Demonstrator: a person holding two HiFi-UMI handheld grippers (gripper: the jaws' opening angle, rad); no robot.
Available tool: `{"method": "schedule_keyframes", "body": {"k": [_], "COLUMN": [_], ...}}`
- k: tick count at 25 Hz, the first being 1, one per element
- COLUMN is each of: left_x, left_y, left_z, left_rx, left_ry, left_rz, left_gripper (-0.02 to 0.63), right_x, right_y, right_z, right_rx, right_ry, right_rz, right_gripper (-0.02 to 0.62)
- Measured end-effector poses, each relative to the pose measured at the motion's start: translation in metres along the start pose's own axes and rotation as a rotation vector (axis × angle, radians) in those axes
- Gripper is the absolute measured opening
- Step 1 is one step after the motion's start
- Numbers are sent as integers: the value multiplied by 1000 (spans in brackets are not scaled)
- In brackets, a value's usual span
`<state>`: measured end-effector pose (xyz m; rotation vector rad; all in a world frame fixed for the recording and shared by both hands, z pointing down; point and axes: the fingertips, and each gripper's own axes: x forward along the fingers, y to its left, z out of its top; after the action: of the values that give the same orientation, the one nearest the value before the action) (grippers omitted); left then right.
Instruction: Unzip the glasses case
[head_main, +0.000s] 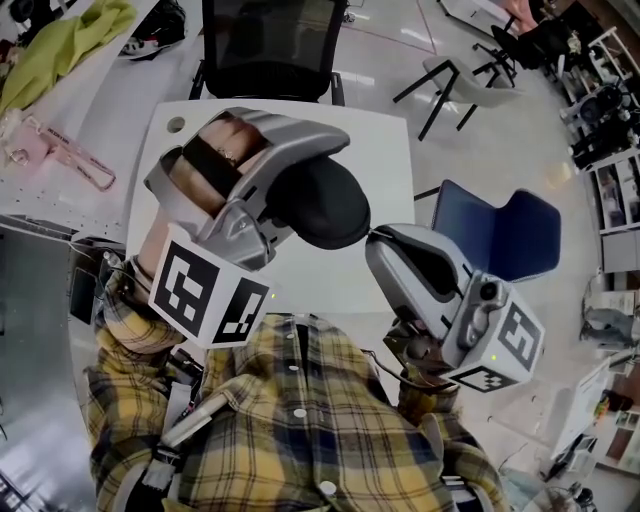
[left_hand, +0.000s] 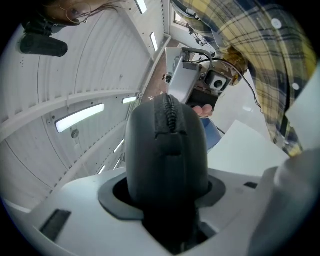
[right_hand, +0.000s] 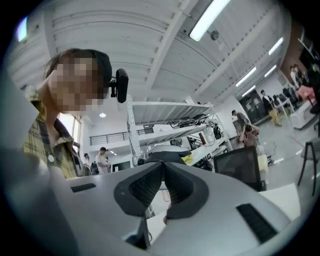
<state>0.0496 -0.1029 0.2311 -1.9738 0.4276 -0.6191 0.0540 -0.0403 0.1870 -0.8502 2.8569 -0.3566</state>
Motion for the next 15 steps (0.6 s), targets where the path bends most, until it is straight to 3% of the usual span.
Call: {"method": "schedule_keyframes", "body": {"k": [9, 15], "left_x": [-3, -3], "left_y": [-3, -5], "left_z": [-1, -1], "left_rx": [-32, -35], "left_ry": [-12, -9], "left_rz": [-38, -48], "left_gripper": [247, 247], "right_x": [5, 4], "right_y": [5, 6], "right_z": [-3, -2], "right_rx": [-201, -220], "right_ry": [72, 65], "right_rz": [-20, -19], "right_gripper": [2, 2]}}
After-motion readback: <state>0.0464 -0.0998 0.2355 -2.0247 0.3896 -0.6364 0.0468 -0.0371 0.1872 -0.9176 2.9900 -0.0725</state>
